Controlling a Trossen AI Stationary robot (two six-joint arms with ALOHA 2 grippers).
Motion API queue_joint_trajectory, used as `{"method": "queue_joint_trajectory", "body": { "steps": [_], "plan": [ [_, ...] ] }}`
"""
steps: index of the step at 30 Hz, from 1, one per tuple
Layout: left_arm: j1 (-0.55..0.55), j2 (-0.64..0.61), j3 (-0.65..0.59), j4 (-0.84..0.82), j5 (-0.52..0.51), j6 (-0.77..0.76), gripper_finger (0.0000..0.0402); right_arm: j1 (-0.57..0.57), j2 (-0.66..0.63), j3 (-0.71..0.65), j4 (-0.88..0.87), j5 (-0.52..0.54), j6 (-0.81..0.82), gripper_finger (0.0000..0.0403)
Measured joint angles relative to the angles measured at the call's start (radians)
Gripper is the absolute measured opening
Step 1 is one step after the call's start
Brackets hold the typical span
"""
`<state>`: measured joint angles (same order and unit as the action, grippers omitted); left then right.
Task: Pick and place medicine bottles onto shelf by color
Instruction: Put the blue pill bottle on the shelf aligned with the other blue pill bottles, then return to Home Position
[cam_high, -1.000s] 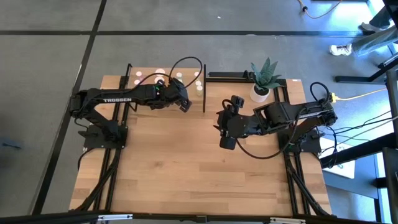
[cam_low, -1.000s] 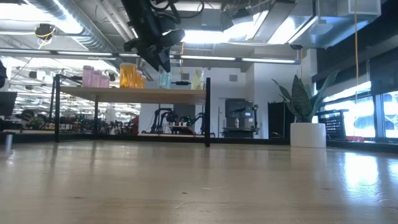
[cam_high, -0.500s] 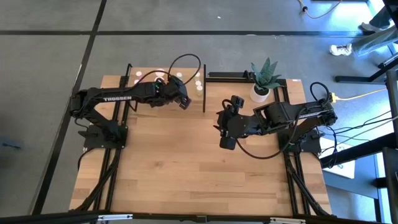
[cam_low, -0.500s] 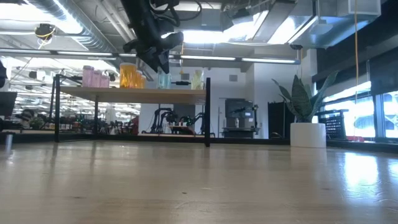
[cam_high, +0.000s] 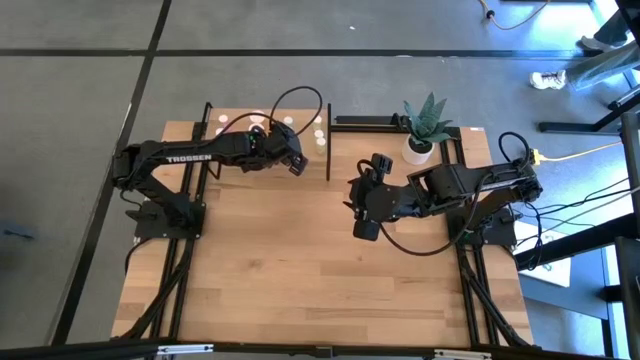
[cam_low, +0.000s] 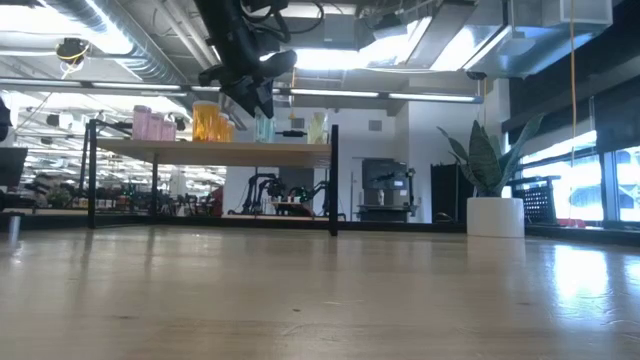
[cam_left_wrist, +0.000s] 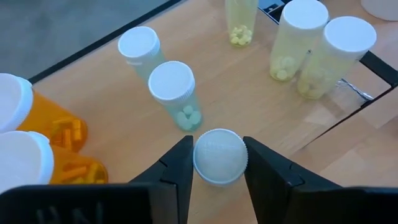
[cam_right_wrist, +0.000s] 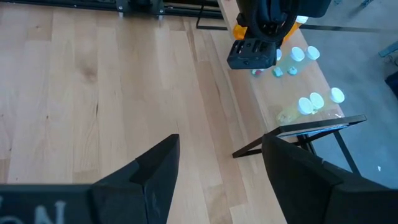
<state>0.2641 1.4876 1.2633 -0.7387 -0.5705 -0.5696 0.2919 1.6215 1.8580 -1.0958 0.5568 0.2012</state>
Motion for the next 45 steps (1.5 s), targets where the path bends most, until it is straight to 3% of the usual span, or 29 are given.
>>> {"method": "queue_joint_trajectory", "body": {
  "steps": [13,20,27,31,37,41,45],
  "plan": [
    [0.002,0.000,0.000,0.000,-0.004,0.025,0.0158,0.000,0.000,0.000,0.000,0.000,0.000,0.0229],
    [0.002,-0.001,0.000,0.000,-0.010,0.022,0.0163,0.000,0.000,0.000,0.000,-0.003,0.000,0.0229],
    [0.002,-0.033,0.000,0.021,-0.010,0.030,0.0165,0.000,-0.001,0.000,-0.001,-0.107,-0.028,0.0229],
    [0.001,-0.072,0.000,0.045,-0.008,0.030,0.0164,0.000,-0.001,0.000,-0.001,-0.114,-0.026,0.0229],
    [-0.011,-0.167,0.000,0.062,0.100,0.034,0.0163,0.000,-0.001,0.000,-0.001,-0.063,-0.025,0.0228],
    [-0.037,-0.241,0.000,0.060,0.178,0.105,0.0164,0.000,-0.012,0.000,-0.001,0.005,-0.046,0.0200],
    [-0.079,-0.323,0.000,0.047,0.189,0.137,0.0147,0.000,-0.045,0.000,-0.002,0.010,-0.049,0.0139]
  ]
}}
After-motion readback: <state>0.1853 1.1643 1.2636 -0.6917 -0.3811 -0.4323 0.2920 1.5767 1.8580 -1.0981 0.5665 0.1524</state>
